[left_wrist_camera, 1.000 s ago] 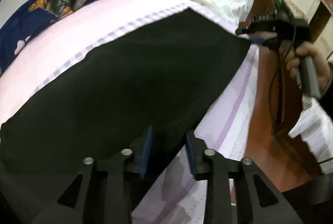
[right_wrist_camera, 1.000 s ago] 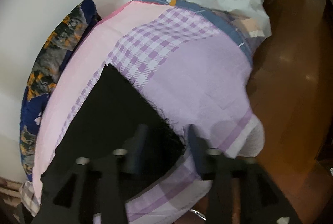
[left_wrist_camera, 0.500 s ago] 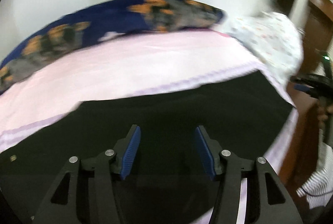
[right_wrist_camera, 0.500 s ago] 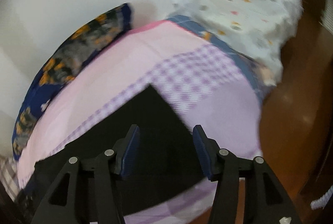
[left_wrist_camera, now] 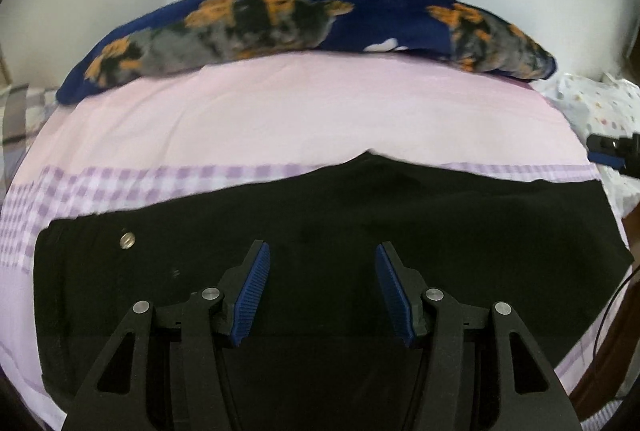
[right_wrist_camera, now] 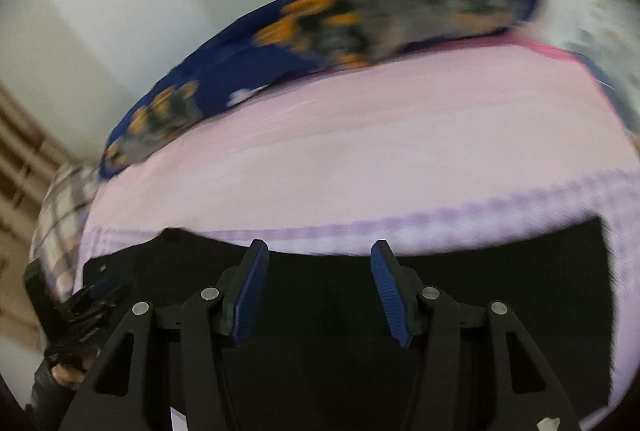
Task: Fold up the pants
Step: 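Grasp the folded edge of the pants with both grippers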
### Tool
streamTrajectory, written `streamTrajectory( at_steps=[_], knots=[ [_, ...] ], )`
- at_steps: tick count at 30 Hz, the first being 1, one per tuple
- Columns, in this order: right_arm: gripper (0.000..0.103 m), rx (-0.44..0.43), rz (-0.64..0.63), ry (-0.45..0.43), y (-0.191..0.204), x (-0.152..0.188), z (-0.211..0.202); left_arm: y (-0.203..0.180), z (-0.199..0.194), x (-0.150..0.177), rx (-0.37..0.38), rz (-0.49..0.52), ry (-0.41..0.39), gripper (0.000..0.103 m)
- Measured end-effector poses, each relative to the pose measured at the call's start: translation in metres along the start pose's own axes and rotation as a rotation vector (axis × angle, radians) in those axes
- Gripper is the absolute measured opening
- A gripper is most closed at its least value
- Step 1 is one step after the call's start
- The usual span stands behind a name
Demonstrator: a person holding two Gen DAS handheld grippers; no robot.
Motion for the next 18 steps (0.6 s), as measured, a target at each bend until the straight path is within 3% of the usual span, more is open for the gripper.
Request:
streamTrajectory(
  at_steps=[6,10,16,17,18],
  knots=[
    [0.052,-0.122,-0.173,0.130,0.093,-0.020,0.066,0.029,0.008,0.006,0.003,-0.064,0.022,0.056],
    [0.052,-0.181,-0.261,0.240,0.143,-0.020,0.113,0.034,0.005,0.007,0.019,-0.052,0.004,0.056],
    [0.051,-0.230,-0.296,0.354,0.180,-0.021,0.162,0.036,0.004,0.010,0.032,-0.041,-0.006,0.056],
    [0.048,-0.245,-0.294,0.372,0.182,-0.020,0.166,0.036,0.004,0.010,0.033,-0.037,-0.008,0.056],
    [0.032,-0.273,-0.299,0.384,0.188,-0.019,0.168,0.036,0.004,0.010,0.034,-0.032,-0.009,0.056]
  ],
)
Point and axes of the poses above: each gripper's, at about its wrist camera, not at the fingertips, and z roughly the way its jaws point, y to its left, x to its underside, the point moved 8 cm from there along z, roughly the way its jaws point, and after that the axes turned 14 degrees about y, right-handed, at the moved point
